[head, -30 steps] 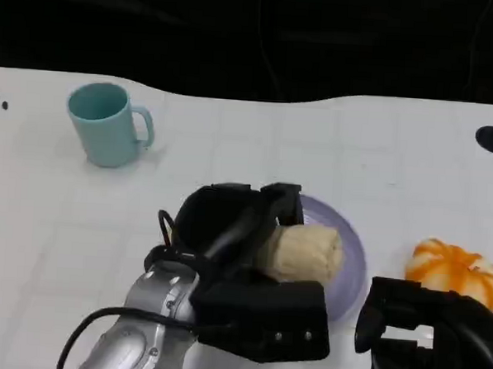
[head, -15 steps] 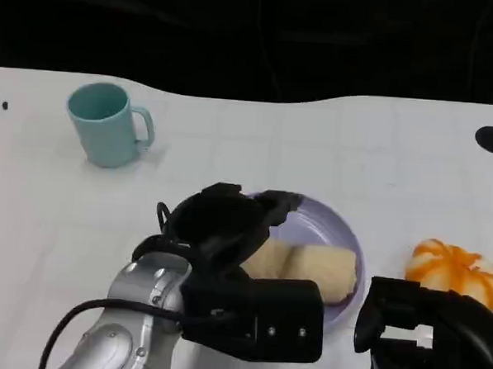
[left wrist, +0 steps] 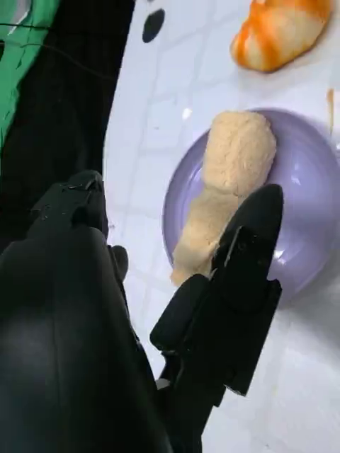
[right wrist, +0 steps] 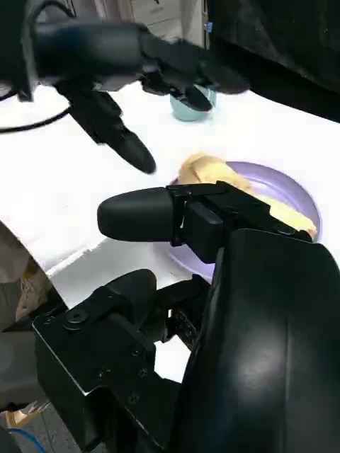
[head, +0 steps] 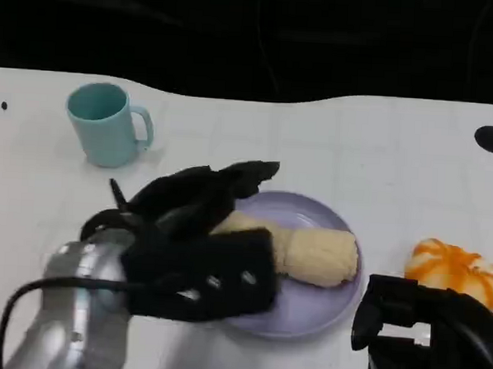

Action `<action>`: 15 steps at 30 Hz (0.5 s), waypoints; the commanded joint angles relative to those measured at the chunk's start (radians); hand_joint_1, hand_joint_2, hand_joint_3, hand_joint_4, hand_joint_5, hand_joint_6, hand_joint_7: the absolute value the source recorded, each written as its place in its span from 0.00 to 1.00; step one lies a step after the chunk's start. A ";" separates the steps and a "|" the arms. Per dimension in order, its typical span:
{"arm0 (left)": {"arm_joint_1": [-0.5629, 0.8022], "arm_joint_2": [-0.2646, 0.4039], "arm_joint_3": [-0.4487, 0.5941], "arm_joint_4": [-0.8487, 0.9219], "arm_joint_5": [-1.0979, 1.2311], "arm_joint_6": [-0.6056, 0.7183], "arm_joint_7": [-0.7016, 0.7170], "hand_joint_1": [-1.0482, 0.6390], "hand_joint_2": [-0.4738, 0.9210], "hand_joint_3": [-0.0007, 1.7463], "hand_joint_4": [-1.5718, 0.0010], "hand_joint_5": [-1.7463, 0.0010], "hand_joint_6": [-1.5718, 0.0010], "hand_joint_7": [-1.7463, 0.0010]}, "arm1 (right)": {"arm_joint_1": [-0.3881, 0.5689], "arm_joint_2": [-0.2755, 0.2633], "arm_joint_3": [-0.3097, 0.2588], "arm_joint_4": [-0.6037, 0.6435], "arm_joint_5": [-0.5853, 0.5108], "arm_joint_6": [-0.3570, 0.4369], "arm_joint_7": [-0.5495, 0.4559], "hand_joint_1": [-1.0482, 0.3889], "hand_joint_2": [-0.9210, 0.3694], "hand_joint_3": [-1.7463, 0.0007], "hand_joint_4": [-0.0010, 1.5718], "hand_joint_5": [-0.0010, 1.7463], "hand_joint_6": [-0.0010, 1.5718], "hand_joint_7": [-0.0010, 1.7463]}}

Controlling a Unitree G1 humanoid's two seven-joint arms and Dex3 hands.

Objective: Grasp the towel on the left side of the plate with the left hand and place it into the plate.

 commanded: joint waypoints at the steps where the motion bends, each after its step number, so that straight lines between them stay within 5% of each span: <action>1: 0.057 0.015 0.170 -0.070 -0.270 0.049 -0.088 0.29 1.00 0.11 0.94 0.63 0.82 0.94 | -0.005 -0.001 -0.003 -0.009 0.011 0.017 -0.004 0.76 0.38 0.16 0.52 1.00 0.45 0.90; 5: 0.119 0.023 0.254 -0.122 -0.410 0.083 -0.067 0.33 1.00 0.15 0.75 0.63 0.65 0.93 | -0.009 -0.005 -0.003 -0.008 0.012 0.019 0.001 0.76 0.38 0.16 0.52 1.00 0.45 0.90; 11: 0.263 -0.056 0.402 -0.269 -0.631 0.217 0.011 0.40 1.00 0.16 0.49 0.63 0.49 0.93 | -0.014 0.002 -0.005 -0.008 0.015 0.036 -0.004 0.76 0.38 0.17 0.52 1.00 0.45 0.90; 13: 0.313 -0.120 0.468 -0.306 -0.729 0.272 0.059 0.47 1.00 0.18 0.44 0.61 0.42 0.91 | -0.015 0.002 -0.005 -0.007 0.014 0.036 -0.003 0.76 0.38 0.17 0.52 1.00 0.45 0.90; 15: 0.347 -0.151 0.508 -0.330 -0.803 0.307 0.094 0.49 0.99 0.20 0.45 0.48 0.34 0.90 | -0.015 0.000 -0.005 -0.008 0.012 0.035 -0.002 0.76 0.38 0.17 0.52 1.00 0.45 0.90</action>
